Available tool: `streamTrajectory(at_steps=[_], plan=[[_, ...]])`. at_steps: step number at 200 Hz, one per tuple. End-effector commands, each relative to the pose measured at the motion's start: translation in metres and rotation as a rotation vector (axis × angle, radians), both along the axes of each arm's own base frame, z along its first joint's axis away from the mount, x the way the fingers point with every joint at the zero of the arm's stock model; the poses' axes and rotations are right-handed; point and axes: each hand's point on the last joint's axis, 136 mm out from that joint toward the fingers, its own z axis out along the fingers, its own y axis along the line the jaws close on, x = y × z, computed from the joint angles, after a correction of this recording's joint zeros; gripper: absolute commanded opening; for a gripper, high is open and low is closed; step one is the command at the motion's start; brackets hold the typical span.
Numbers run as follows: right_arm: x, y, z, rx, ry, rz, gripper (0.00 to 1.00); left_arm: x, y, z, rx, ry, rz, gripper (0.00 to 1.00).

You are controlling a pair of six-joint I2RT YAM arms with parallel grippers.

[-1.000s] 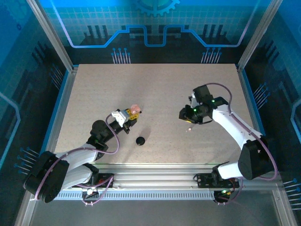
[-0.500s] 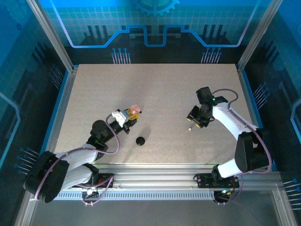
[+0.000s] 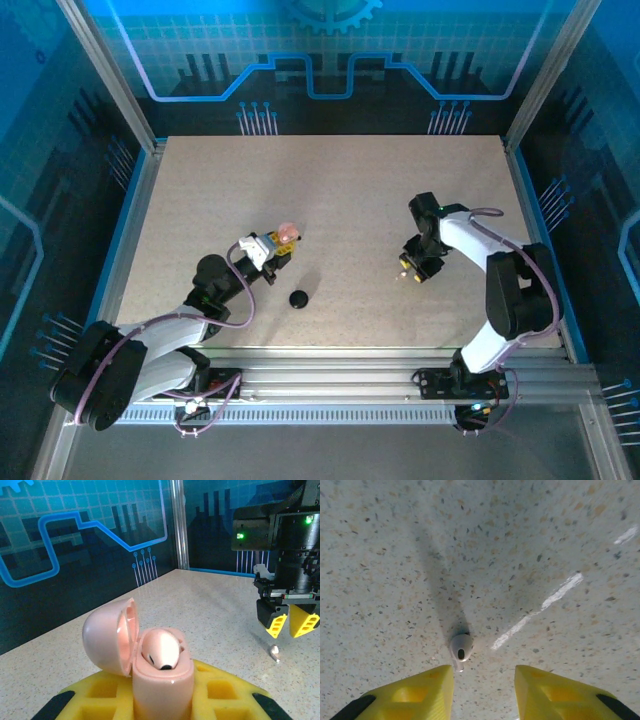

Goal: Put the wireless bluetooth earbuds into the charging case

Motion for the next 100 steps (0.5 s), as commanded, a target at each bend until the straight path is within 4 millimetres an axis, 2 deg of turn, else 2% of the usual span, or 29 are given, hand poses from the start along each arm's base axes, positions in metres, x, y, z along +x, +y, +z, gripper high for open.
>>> streamTrajectory(at_steps=[1, 39, 100], plan=[[0.001, 0.011, -0.007, 0.045, 0.038, -0.067, 0.38, -0.001, 0.004, 0.003, 0.009, -0.032, 0.02, 0.14], [0.007, 0.015, -0.014, 0.046, 0.059, -0.067, 0.36, 0.0, 0.004, 0.002, 0.015, -0.033, 0.024, 0.14], [0.003, 0.018, -0.028, 0.057, 0.103, -0.085, 0.31, 0.0, 0.004, 0.0, 0.019, -0.025, 0.025, 0.14]])
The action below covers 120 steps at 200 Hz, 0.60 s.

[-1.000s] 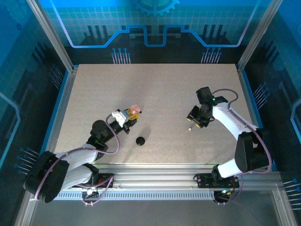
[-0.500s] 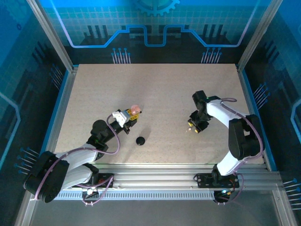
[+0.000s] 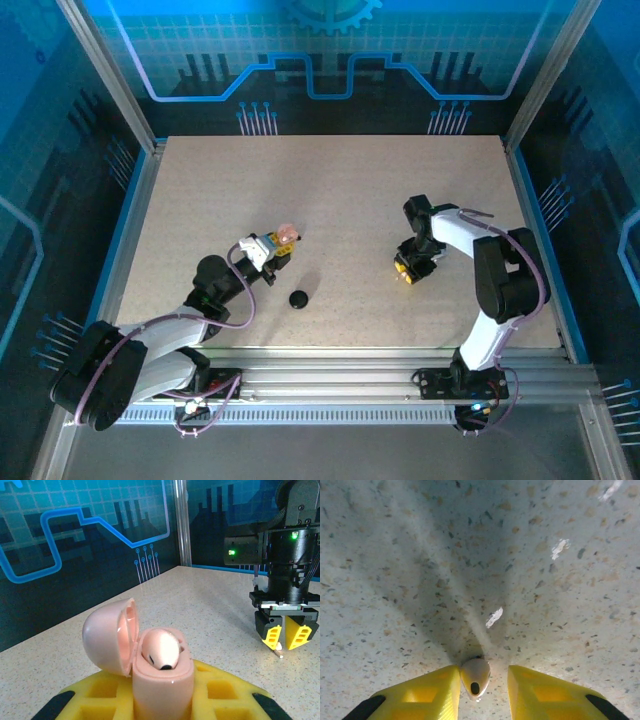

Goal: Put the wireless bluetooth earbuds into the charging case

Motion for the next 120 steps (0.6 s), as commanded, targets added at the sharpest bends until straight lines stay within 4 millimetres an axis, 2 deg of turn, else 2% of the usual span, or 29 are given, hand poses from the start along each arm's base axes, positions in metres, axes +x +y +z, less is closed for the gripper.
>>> streamTrajectory(at_steps=[1, 83, 120], plan=[[-0.001, 0.006, -0.003, 0.012, 0.029, -0.019, 0.31, 0.0, 0.003, 0.004, 0.012, -0.032, 0.014, 0.14], [-0.001, -0.003, -0.008, -0.037, 0.037, 0.012, 0.24, 0.001, 0.002, 0.004, 0.02, -0.029, 0.014, 0.14], [0.002, -0.005, -0.006, -0.04, 0.025, 0.029, 0.27, 0.001, 0.002, 0.006, 0.019, -0.032, 0.013, 0.14]])
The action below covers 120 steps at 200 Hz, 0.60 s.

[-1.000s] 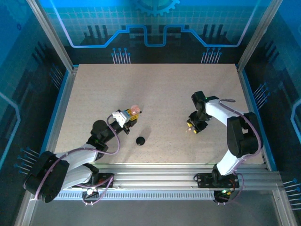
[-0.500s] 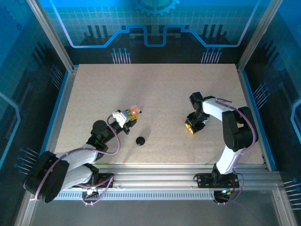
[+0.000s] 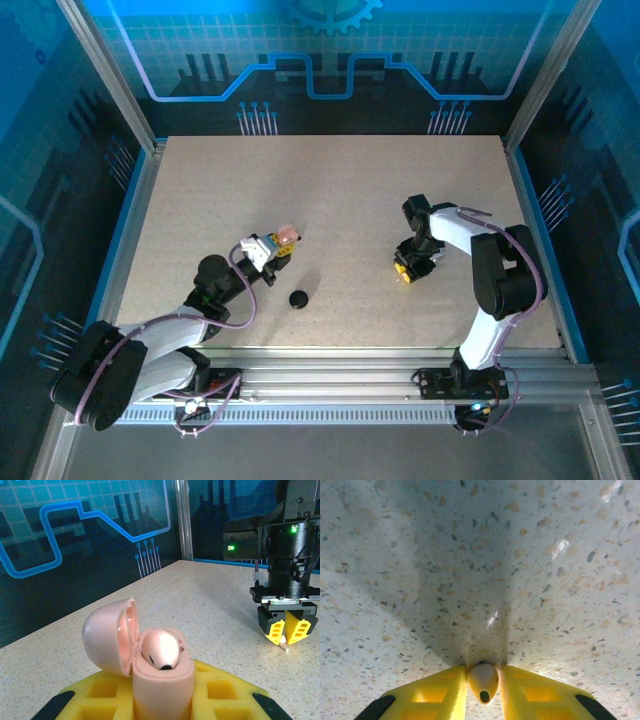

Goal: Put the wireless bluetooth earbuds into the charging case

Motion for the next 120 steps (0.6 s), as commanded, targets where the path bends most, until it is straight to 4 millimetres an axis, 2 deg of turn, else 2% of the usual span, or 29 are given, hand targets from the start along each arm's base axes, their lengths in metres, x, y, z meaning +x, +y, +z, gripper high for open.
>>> streamTrajectory(at_steps=[1, 88, 120], plan=[[0.0006, -0.0057, -0.003, -0.034, 0.01, 0.02, 0.27, 0.0, 0.001, 0.0116, -0.003, -0.041, 0.005, 0.14], [0.0061, -0.0107, 0.0039, -0.035, -0.019, 0.046, 0.29, -0.0003, 0.0018, 0.0144, 0.003, -0.044, 0.009, 0.14], [0.0067, -0.011, 0.0015, -0.031, -0.015, 0.049, 0.25, -0.001, 0.0018, 0.015, 0.004, -0.047, 0.008, 0.14]])
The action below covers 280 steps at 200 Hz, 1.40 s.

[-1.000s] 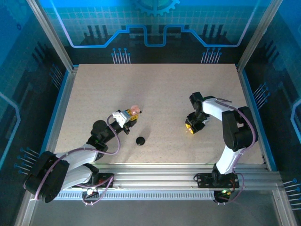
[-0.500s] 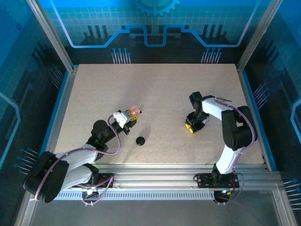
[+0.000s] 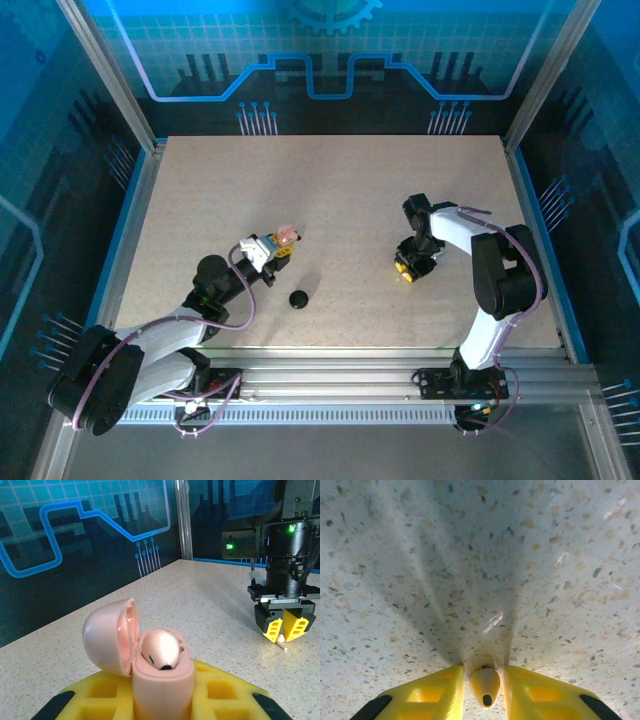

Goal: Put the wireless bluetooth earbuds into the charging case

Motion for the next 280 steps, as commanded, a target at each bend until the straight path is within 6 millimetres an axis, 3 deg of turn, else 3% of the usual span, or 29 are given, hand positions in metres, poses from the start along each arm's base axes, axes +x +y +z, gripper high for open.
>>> streamTrajectory(at_steps=[1, 75, 157, 243, 280], plan=[[0.004, -0.008, 0.001, -0.023, 0.002, -0.002, 0.25, 0.001, 0.001, 0.014, 0.0, -0.051, 0.007, 0.14], [0.002, -0.009, 0.004, -0.021, -0.009, 0.011, 0.16, 0.001, 0.001, 0.012, 0.004, -0.04, 0.006, 0.14], [0.01, 0.014, 0.041, 0.011, -0.18, 0.062, 0.16, 0.011, -0.009, -0.002, -0.024, 0.022, -0.022, 0.14], [0.057, 0.093, 0.14, 0.097, -0.629, 0.326, 0.16, 0.029, -0.048, -0.01, -0.1, 0.061, -0.12, 0.14], [0.071, 0.122, 0.172, 0.121, -0.795, 0.439, 0.16, 0.032, -0.061, -0.008, -0.13, 0.058, -0.148, 0.14]])
